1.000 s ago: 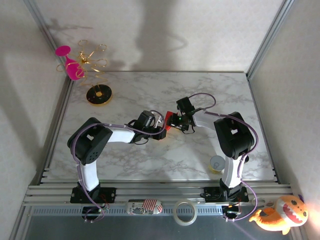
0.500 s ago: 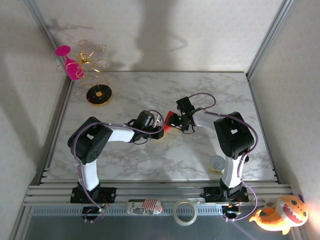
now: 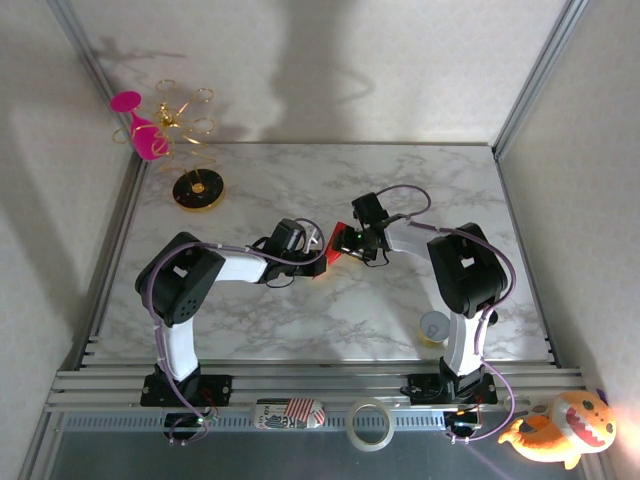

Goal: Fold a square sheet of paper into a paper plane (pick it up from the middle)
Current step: Fold the wing for the fifth time at the center of the table.

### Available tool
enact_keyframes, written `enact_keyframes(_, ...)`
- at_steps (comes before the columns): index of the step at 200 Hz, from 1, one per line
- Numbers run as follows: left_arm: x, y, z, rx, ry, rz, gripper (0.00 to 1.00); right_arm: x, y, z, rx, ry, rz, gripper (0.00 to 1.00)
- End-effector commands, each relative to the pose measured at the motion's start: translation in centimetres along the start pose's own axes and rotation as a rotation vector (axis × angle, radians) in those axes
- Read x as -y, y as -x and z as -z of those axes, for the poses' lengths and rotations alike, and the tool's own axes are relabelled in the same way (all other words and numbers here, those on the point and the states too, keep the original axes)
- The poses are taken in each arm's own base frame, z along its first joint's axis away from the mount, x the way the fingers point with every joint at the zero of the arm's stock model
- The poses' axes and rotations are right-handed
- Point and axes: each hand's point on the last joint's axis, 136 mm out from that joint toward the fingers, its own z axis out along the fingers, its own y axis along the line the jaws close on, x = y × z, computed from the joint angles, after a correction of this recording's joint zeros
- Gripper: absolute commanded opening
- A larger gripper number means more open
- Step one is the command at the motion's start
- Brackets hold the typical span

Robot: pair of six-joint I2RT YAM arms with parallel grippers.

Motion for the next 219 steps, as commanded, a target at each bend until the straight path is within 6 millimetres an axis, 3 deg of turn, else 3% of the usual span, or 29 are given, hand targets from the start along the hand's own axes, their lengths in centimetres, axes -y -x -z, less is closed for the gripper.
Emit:
enact_keyframes(1,-0.7,-0.8,-0.5,-0.040,0.003,0.034,0.09,7.6,-1.6,-4.2,-0.044,-0.227,-0.046,0.53)
enact_keyframes(58,-0.3,-0.2,-0.2,-0.025,-0.016,0.079,0.10,9.3,-1.4,-4.9,-0.053,-0.314,-0.090,0.53)
enact_keyframes(103,1.0,1.3,1.7,0.038,-0.030,0.053,0.25,10.5,-2.0,-5.5,-0.069,-0.357,-0.101,0.52)
enact_keyframes(134,0.5,1.7,2.5,0.072,0.023,0.008,0.36,10.6,-2.2,-5.7,-0.075,-0.356,-0.102,0.52)
enact_keyframes(172,0.4,1.4,1.6,0.050,0.050,-0.051,0.42,10.6,-2.2,-5.9,-0.080,-0.353,-0.100,0.52)
enact_keyframes(219,0.3,1.1,0.2,0.015,0.074,-0.097,0.40,10.7,-2.3,-6.0,-0.086,-0.354,-0.097,0.52)
